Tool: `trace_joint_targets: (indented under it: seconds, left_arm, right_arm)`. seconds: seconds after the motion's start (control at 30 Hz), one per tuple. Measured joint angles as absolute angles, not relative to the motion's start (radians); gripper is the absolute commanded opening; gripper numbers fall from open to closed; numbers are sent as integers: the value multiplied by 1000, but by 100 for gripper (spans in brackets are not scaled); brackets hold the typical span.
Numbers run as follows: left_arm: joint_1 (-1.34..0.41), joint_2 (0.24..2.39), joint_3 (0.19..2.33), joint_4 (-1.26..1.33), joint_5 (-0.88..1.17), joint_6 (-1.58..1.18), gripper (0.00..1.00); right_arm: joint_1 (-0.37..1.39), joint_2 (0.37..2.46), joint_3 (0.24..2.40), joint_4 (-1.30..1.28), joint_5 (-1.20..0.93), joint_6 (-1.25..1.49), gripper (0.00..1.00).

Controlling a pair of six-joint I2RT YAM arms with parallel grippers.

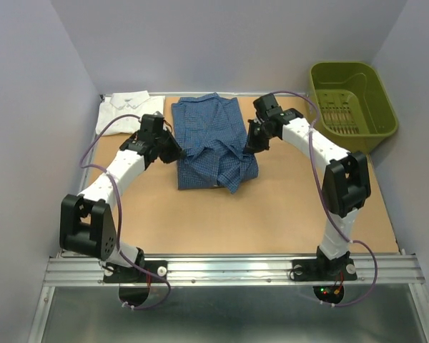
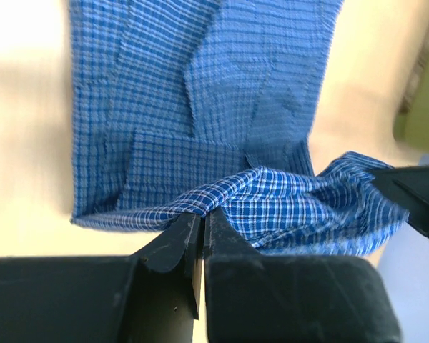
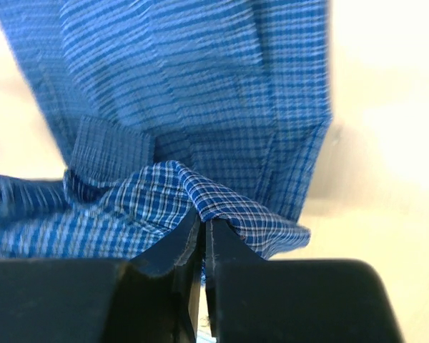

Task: Fold and stack the long sleeve shirts
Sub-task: Fold the shirt

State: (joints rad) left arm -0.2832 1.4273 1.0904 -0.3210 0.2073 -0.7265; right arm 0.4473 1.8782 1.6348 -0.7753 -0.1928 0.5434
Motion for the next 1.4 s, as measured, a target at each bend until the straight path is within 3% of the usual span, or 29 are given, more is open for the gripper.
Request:
trace_joint_targets:
  seconds: [0.57,0.97,1.07,1.27,1.4]
  left_arm:
    - [-220,1671,1185,-201,145,-669,7]
    - [-201,1800,1243,-121,101,-645,10]
    - [-198,1822,1257,-106,91,-639,14]
    - [-194,1856,1300,-64,61,-625,26]
    - [-194,1866,1312,-36,46,-612,36]
  right_arm:
    - [360,2202,1945,-731,-207,625,20]
    - [357,2327,2130,-722,-207,620,22]
    - [353,2352,2159,-711,-207,617,32]
    - [344,2391,2174,-700,-191,606,68]
    - [336,2392,2192,-699,-177,578,80]
